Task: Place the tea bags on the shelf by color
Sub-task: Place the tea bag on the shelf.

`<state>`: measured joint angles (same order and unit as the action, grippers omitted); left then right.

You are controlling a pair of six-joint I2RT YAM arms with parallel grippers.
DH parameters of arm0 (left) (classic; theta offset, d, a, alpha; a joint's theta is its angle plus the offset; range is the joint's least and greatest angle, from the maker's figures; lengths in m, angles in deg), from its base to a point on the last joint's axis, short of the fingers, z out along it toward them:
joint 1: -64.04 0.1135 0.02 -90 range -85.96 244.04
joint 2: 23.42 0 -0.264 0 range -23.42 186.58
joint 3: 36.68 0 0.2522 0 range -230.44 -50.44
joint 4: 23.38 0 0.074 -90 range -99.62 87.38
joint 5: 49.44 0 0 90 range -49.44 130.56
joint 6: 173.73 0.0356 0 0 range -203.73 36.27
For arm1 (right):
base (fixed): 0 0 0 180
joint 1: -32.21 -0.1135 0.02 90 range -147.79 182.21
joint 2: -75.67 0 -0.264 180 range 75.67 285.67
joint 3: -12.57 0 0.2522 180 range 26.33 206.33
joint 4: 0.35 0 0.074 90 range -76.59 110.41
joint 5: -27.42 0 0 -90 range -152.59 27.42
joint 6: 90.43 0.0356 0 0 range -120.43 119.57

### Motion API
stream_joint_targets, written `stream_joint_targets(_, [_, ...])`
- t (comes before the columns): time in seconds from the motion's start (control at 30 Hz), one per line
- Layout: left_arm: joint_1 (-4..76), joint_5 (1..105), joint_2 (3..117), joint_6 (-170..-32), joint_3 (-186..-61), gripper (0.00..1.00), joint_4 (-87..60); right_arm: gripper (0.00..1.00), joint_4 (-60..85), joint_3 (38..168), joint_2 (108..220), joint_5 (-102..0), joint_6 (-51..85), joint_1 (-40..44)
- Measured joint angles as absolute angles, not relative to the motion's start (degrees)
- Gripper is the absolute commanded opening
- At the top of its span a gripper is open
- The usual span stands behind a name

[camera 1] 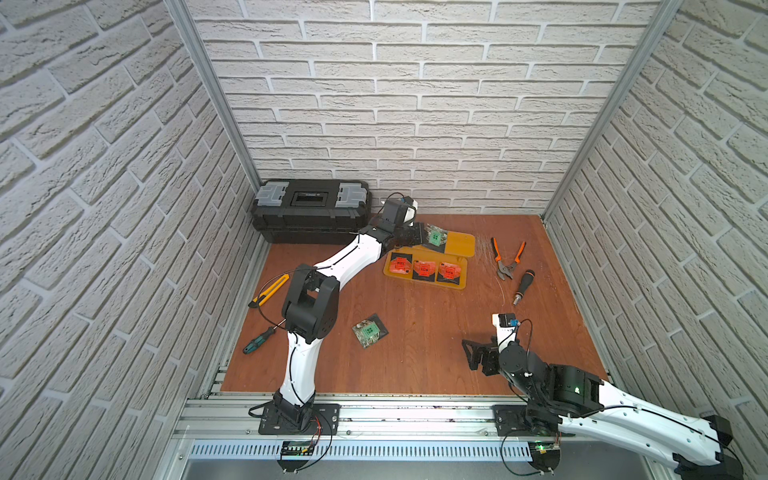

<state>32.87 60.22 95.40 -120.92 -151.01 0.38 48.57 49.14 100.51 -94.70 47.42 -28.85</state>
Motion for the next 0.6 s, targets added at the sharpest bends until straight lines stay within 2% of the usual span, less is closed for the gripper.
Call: stream_joint_targets(0.6, [34.44,61.31,96.73,-120.81,-151.65,0.0,1.45,1.0,48.65,49.03,100.51,-94.75,47.82,-28.85])
